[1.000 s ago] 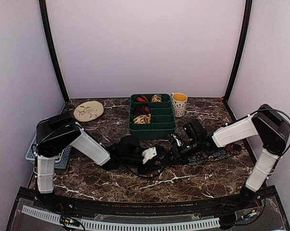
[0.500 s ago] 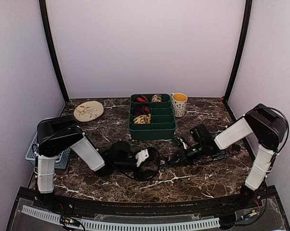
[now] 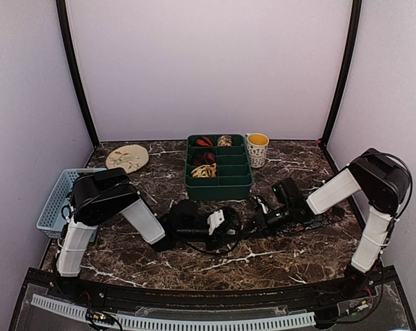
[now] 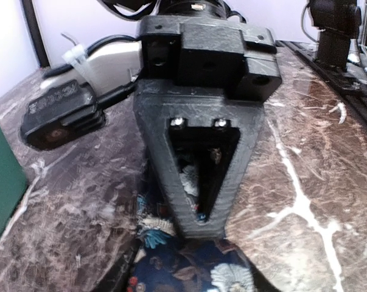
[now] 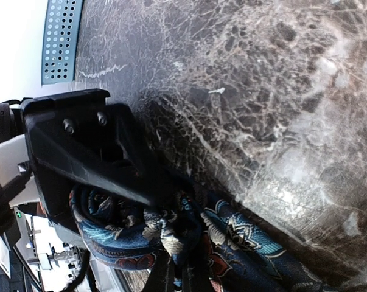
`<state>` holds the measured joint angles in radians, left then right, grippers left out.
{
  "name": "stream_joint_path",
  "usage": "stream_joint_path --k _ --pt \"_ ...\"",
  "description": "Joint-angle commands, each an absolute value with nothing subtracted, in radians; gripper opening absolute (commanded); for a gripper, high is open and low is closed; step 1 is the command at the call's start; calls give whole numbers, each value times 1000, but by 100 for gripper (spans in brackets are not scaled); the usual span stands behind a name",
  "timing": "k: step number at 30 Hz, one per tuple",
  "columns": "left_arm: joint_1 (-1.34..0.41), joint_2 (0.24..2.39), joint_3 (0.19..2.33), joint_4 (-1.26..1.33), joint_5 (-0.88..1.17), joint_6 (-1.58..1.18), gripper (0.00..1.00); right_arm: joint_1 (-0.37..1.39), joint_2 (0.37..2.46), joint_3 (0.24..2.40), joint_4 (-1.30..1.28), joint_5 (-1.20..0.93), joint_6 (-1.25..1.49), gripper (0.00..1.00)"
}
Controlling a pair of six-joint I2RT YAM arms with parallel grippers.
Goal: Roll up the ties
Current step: Roll the tie at the center of the board.
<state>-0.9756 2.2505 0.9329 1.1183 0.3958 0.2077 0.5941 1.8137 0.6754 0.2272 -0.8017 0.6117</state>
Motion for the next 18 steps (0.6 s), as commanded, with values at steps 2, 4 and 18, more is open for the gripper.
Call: stream_joint_path --k 2,4,18 --pt "-978 2215 914 955 428 282 33 592 1766 659 83 -687 586 12" --pt "-975 2192 889 913 433 279 30 592 1683 646 95 -664 592 22" --pt "-969 2140 1011 473 315 163 30 684 1674 787 3 -701 610 47"
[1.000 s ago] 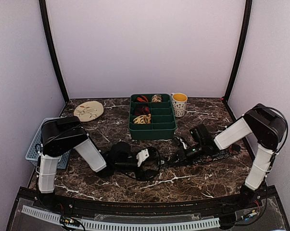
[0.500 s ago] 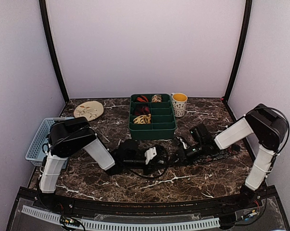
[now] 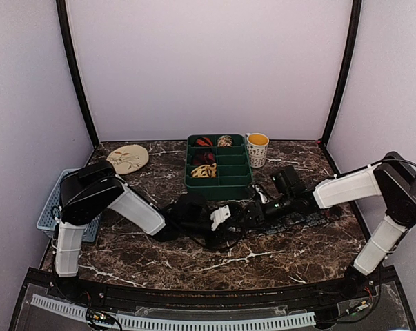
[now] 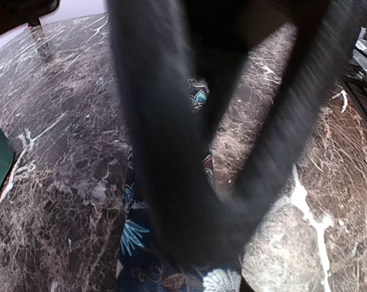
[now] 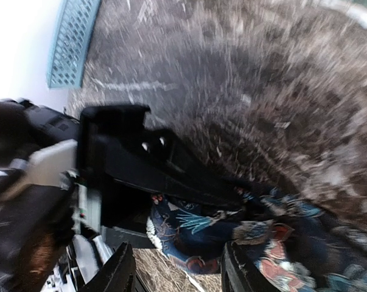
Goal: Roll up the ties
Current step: Roll the tie at the center of the board.
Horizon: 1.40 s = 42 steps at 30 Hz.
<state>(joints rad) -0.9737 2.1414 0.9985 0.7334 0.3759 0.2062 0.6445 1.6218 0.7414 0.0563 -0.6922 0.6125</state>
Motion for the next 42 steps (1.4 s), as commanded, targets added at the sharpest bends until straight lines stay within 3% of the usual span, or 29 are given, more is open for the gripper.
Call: stream_joint_path --k 1,5,10,12,13,17,20,29,32,34,38,42 --pt "-969 2139 1015 465 315 158 30 691 1683 796 -5 -698 607 47" --pt "-969 2140 1018 454 318 154 31 701 1722 832 -55 -653 582 41" --pt "-969 2138 1012 454 350 173 30 687 1742 836 -72 -608 587 15" --pt "-969 2138 1008 459 363 186 29 671 1742 824 -62 -612 597 9" --pt "-969 2137 1005 464 370 192 29 663 1741 819 -56 -621 600 10" --pt "-969 2138 1004 468 382 198 29 646 1722 811 -17 -655 615 33" --pt "-969 2139 1003 469 385 199 29 647 1718 824 -1 -666 632 36" --pt "-968 2150 1011 460 388 194 28 681 1776 838 20 -689 636 27" --pt "-966 2155 1014 457 393 191 29 681 1785 836 6 -694 616 10" --pt "-965 2154 1013 465 390 188 33 675 1784 838 -9 -678 597 0" --pt "-962 2138 995 523 372 174 55 632 1805 797 33 -705 602 0" --pt "-959 2114 961 618 339 160 69 591 1818 734 85 -739 611 0"
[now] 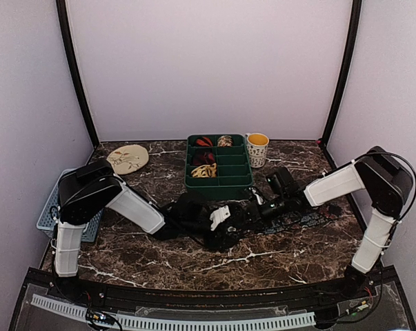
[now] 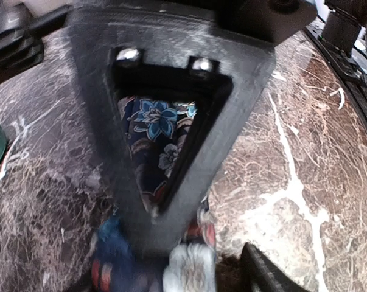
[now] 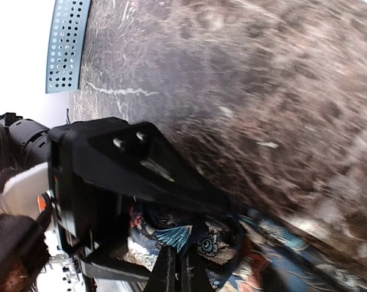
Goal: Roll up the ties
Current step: Roll the tie at the center of the board.
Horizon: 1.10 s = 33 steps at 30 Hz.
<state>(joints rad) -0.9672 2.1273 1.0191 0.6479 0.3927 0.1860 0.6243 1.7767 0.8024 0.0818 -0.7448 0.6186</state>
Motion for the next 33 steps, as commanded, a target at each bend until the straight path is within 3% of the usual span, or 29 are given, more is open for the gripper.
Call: stream_joint_path --k 1,9,19,24,27,30,33 --pt "-959 2111 951 647 336 158 71 583 1818 722 89 -739 609 0" --pt "-968 2146 874 954 331 101 80 517 1844 635 115 -723 581 0" --pt "-1000 2311 984 1138 328 66 79 495 1861 600 132 -680 591 0" --pt "-999 2323 1047 1067 353 109 64 500 1846 605 150 -701 597 0" --pt "-999 2310 1040 1014 383 127 44 515 1823 620 149 -713 604 3" --pt "-995 2264 990 947 381 163 28 526 1785 634 137 -723 606 13" --pt "-979 2191 926 872 364 187 25 525 1725 657 90 -714 586 26"
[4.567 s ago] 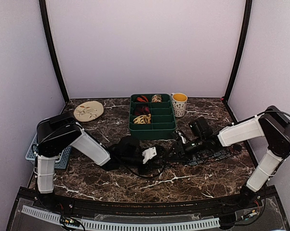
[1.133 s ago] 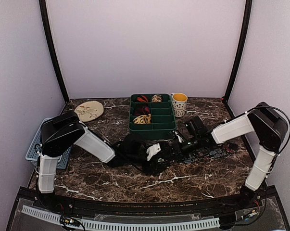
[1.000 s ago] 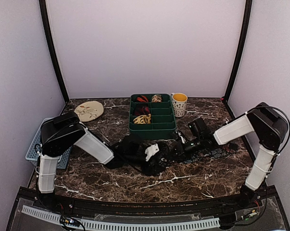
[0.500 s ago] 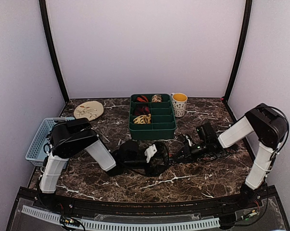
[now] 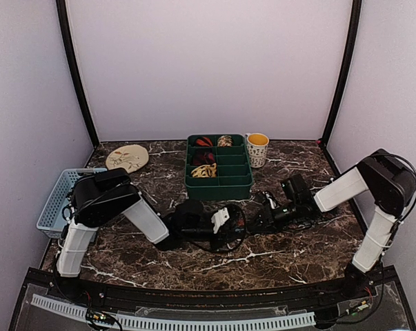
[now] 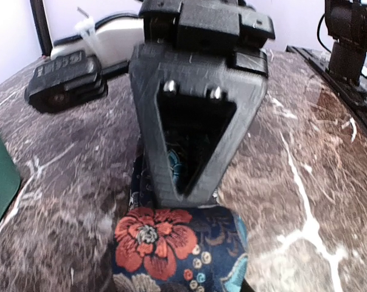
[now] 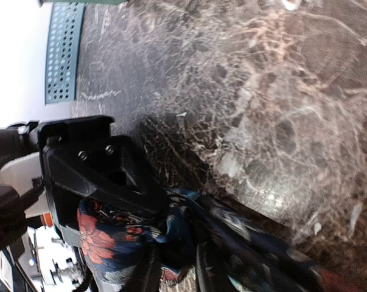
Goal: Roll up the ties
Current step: Roll the tie at the center of the board.
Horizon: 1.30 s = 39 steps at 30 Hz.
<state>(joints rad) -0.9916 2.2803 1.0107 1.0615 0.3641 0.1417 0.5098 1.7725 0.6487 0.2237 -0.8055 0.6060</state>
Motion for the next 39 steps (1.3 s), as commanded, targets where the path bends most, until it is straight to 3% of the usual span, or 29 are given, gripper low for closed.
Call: stream_joint_path --k 1,5,8,15,18,21,24,32,39 --pt "-974 2169 910 841 361 194 24 524 1702 664 75 -713 581 29" --pt "-969 2101 883 683 347 244 24 526 1623 701 28 -711 566 41" --pt "-968 2070 863 638 358 277 24 526 1632 756 -54 -667 507 41" --pt "-966 2073 862 638 359 290 24 535 1750 854 -111 -628 448 36" --pt "-965 2081 866 648 353 276 24 555 1791 863 -141 -630 428 28" --pt "-960 2082 868 637 358 265 24 583 1771 838 -148 -672 415 20" --pt "-959 2082 872 614 347 262 24 591 1722 812 -134 -692 439 20" --pt "-959 2076 868 585 338 270 25 600 1650 843 -112 -658 504 41" --pt "-959 2067 866 560 320 268 25 660 1695 856 -24 -721 584 47"
